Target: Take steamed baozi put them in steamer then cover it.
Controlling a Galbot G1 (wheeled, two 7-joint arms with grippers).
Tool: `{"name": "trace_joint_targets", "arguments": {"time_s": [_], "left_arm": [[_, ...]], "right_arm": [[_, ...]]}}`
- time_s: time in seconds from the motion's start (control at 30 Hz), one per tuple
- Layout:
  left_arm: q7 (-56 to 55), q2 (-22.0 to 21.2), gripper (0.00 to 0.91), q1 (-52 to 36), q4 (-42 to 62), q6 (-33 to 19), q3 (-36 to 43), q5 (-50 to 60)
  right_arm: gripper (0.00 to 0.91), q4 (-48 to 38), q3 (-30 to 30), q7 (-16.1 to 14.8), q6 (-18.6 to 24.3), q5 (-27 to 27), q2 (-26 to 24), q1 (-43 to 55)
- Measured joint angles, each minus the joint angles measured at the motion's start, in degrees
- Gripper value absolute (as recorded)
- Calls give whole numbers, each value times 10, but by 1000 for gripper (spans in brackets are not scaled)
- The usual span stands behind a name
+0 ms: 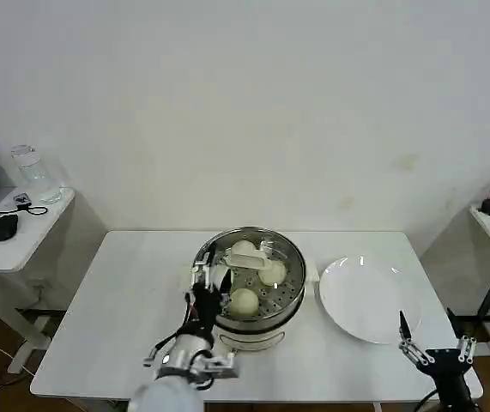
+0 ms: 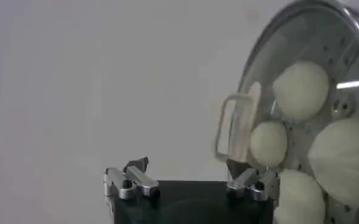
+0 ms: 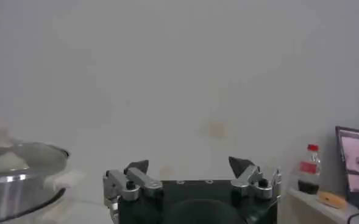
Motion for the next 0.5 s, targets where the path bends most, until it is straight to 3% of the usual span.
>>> {"name": "trace_joint_targets", "arguments": {"time_s": [0.3, 0.5], "left_arm": [[-94, 16, 907, 102, 7, -166, -164, -346], [-118, 16, 907, 170, 9, -230, -257, -527]], "right_arm": [[907, 26, -26, 9, -31, 3, -20, -25], [907, 51, -46, 13, -49, 0, -28, -44]]}}
